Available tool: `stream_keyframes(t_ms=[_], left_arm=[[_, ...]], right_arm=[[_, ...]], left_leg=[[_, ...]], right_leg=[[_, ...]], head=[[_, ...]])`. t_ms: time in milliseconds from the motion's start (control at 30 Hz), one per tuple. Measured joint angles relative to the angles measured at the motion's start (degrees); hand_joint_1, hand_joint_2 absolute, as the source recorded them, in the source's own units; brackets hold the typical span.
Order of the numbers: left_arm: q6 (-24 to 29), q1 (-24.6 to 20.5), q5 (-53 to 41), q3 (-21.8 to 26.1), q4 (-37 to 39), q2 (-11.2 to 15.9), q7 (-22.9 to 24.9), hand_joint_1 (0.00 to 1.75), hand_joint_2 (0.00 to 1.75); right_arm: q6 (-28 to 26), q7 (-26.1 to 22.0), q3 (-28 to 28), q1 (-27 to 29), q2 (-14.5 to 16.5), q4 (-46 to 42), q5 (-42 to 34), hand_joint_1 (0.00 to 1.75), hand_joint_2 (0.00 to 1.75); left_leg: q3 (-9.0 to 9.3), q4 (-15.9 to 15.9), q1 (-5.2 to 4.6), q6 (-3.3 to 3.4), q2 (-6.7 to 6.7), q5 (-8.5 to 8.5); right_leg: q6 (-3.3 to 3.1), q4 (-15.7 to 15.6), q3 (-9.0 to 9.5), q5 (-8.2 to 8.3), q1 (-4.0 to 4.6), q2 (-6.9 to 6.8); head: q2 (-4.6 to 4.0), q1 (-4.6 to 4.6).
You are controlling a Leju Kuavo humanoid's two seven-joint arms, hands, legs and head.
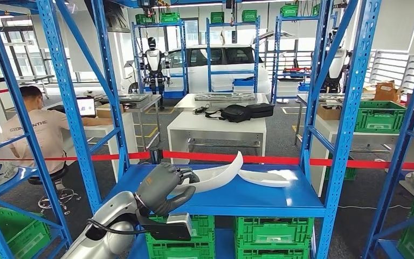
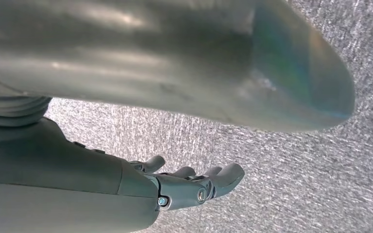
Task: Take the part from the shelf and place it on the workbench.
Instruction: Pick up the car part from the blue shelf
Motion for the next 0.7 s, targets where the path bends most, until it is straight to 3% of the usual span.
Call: stream_keyframes(t_ms=[33, 67, 167, 233, 267, 300, 400, 700], left_arm=[[-0.01, 0.07, 0.0, -0.1, 0.12, 0.02, 0.04, 1.75, 1.75], [-0.02, 0.11, 0.0, -0.19, 0.22, 0.04, 0.08, 1.75, 1.75], [-0.03, -0.08, 0.0, -0.41, 0.29, 0.07, 0.07, 1.75, 1.75], [-0.06, -0.24, 0.07, -0.52, 0.27, 0.02, 0.04, 1.75, 1.75], [-0.21, -0.27, 0.29, -0.57, 0.27, 0.0, -0.07, 1.75, 1.75], [-0.4, -0.28, 0.61, -0.61, 0.29, 0.01, -0.23, 1.75, 1.75], [-0.82, -0.33, 1.23, -0.65, 0.35, 0.08, -0.76, 1.75, 1.75], [-1.3, -0.32, 1.05, -0.85, 1.03, 0.07, -1.52, 1.75, 1.75]], right_arm=[[0.01, 0.01, 0.0, 0.01, 0.0, 0.0, 0.01, 0.0, 0.0], [0.01, 0.01, 0.0, 0.02, 0.0, 0.0, 0.01, 0.0, 0.0], [0.01, 0.02, 0.0, 0.02, 0.0, 0.0, 0.01, 0.0, 0.0], [0.0, 0.0, 0.0, -0.01, 0.0, 0.0, 0.01, 0.0, 0.0], [0.0, 0.0, 0.0, -0.03, 0.01, 0.0, 0.01, 0.0, 0.0], [0.0, 0.0, 0.0, -0.03, 0.02, 0.0, 0.01, 0.0, 0.0], [0.02, 0.02, 0.0, -0.02, 0.03, 0.0, -0.02, 0.0, 0.0], [-0.16, -0.23, 0.0, 0.02, 0.02, 0.0, -0.15, 0.0, 0.0]], left_leg=[[-0.3, 1.65, 0.04, -0.05, 0.0, -0.51], [0.56, 1.03, 0.06, 0.0, 0.0, 0.01], [7.63, -10.17, -0.08, 0.69, -0.01, 3.94], [9.98, -14.57, -0.32, 1.32, -0.07, 4.72], [10.06, -14.98, -0.45, 1.61, -0.11, 4.77], [9.91, -15.12, -0.47, 1.74, -0.15, 5.03], [9.66, -15.45, -0.53, 1.97, -0.24, 5.56], [8.48, -14.79, -0.95, 3.16, -0.22, 6.11]], right_leg=[[0.02, 0.07, -0.36, 0.23, 0.01, 0.0], [0.09, 0.16, -0.69, 0.45, 0.01, 0.02], [0.57, 0.42, -1.31, 0.94, 0.09, 0.08], [1.21, 0.44, -1.62, 1.36, 0.19, 0.07], [1.57, 0.34, -1.75, 1.58, 0.22, 0.06], [1.48, 0.16, -1.78, 1.65, 0.19, 0.07], [0.49, -0.34, -1.79, 2.03, 0.21, 0.0], [2.96, -1.34, -2.11, 3.77, -0.13, 0.01]], head=[[0.0, -0.01], [0.0, -0.01], [0.0, -0.02], [0.0, 0.0], [0.0, 0.01], [0.0, 0.02], [0.0, 0.05], [0.0, 0.12]])
